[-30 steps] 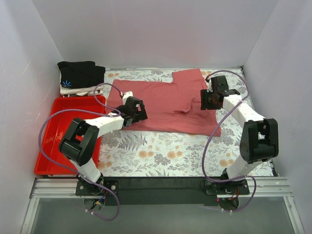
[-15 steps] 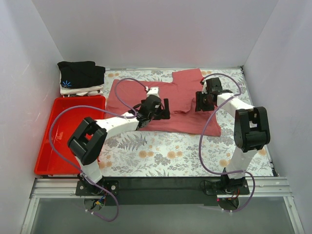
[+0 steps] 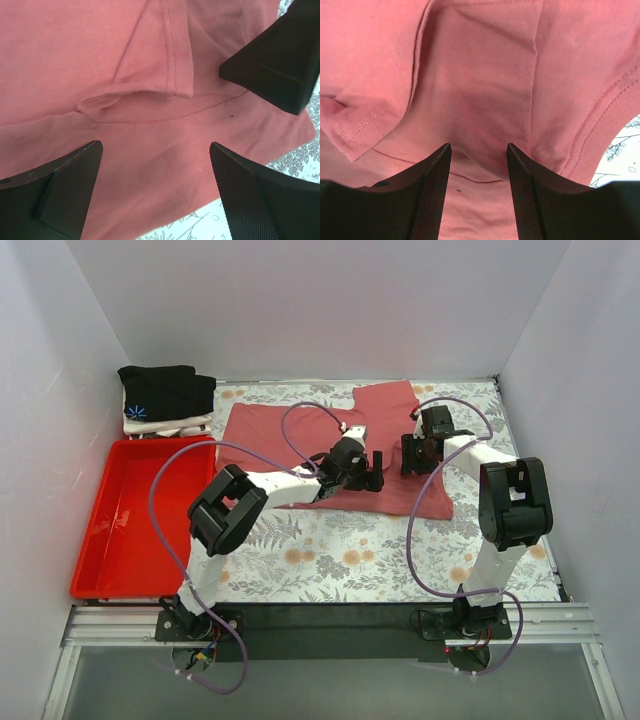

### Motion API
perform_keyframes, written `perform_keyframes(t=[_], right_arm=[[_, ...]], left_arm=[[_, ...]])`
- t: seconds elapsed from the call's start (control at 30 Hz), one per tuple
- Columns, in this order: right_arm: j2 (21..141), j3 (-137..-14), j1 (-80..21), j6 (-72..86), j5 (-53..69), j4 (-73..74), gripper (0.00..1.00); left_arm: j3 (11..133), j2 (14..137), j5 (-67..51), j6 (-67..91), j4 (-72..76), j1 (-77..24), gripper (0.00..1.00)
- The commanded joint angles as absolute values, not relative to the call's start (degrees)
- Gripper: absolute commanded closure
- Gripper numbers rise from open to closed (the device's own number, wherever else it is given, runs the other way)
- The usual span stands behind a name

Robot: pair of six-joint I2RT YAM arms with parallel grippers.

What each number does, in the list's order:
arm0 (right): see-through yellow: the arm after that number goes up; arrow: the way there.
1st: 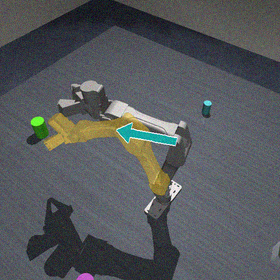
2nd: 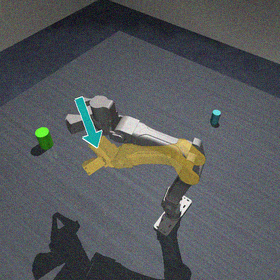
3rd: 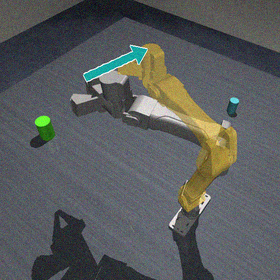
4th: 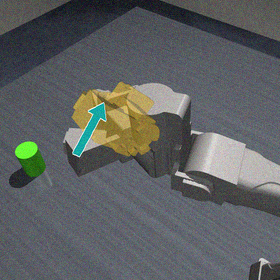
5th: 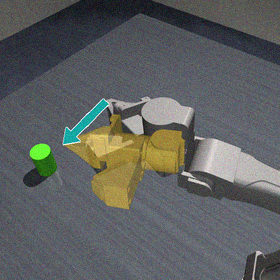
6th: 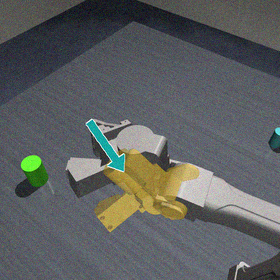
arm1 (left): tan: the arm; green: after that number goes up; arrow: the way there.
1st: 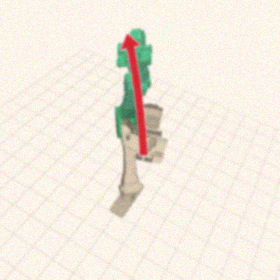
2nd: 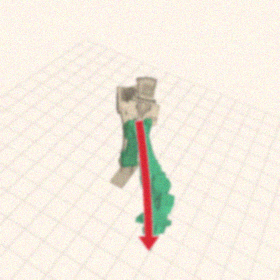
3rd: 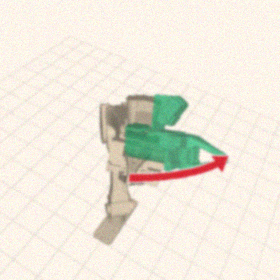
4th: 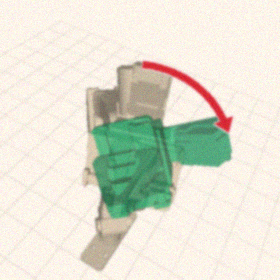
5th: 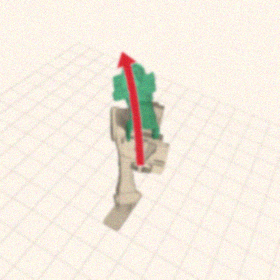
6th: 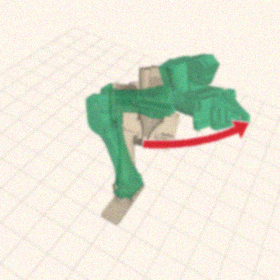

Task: Fold and stack the t-shirts
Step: Fold the tshirt

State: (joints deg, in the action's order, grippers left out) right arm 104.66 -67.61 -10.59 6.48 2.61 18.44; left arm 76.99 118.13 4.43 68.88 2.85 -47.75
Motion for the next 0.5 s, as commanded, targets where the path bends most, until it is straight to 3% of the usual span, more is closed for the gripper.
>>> perform_keyframes(t=[0.0,0.47], right_arm=[[102.8,-67.0,-10.6,6.2,2.1,16.7,0.56],[102.5,-65.2,-10.6,5.6,2.7,15.8,0.56]], left_arm=[[81.4,119.0,2.4,69.6,4.6,-47.9,0.18],[92.8,128.5,5.1,69.2,3.9,-47.9,0.18]])
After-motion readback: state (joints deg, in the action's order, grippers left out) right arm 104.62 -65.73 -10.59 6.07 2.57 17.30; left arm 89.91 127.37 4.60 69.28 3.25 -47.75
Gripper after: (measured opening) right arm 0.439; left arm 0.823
